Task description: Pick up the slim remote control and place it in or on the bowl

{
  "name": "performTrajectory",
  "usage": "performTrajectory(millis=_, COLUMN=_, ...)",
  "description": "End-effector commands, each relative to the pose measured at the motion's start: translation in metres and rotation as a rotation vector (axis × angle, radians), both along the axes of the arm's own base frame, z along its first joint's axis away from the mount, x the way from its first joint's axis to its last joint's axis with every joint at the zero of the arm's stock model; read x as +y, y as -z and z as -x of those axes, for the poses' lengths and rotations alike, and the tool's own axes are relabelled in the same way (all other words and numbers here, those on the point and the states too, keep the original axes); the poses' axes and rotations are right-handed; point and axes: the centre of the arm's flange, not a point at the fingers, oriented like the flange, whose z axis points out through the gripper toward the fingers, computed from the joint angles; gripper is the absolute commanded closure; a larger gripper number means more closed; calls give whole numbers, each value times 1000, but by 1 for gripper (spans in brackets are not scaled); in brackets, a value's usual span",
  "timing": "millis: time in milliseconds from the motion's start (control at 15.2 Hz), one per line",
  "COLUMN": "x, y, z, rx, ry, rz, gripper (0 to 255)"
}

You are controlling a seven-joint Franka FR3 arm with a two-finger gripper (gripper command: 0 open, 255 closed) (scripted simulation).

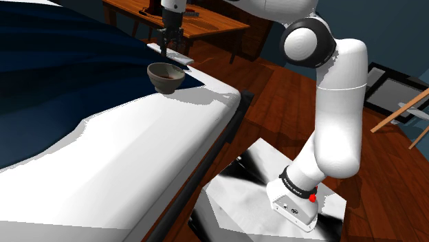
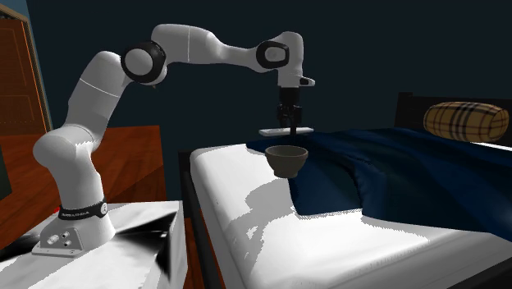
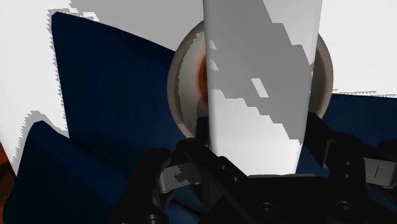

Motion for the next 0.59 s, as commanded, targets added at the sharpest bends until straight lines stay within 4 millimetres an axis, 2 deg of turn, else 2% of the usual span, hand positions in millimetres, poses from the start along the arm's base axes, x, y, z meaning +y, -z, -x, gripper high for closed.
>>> performTrajectory(millis=0, x=6, y=7, z=0, rx=0, ry=1, rz=0, gripper=255)
performTrajectory(millis=528, x=6, y=49, z=0, rx=0, ry=1, rz=0, gripper=255)
